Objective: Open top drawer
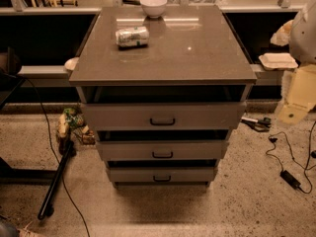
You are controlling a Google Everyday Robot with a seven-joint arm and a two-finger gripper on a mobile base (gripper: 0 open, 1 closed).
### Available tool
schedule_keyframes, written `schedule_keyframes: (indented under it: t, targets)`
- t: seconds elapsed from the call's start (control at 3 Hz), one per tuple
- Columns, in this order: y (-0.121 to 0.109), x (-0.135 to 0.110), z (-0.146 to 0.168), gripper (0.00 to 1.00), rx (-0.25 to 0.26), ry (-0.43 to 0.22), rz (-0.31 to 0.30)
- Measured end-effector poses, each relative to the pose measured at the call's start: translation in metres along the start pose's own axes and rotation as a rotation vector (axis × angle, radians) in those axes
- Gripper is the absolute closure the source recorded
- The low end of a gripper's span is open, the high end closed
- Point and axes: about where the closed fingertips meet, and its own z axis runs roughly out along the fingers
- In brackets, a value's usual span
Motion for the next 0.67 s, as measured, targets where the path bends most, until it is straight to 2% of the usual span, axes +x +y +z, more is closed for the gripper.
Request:
schedule_keyframes:
  t: [0.33, 0.67]
  targets:
    - [0.006, 0.002, 0.035, 0.00, -0.033, 0.022, -0.044]
    - [0.016, 0.008, 0.089, 0.00, -0.095, 0.030, -0.072]
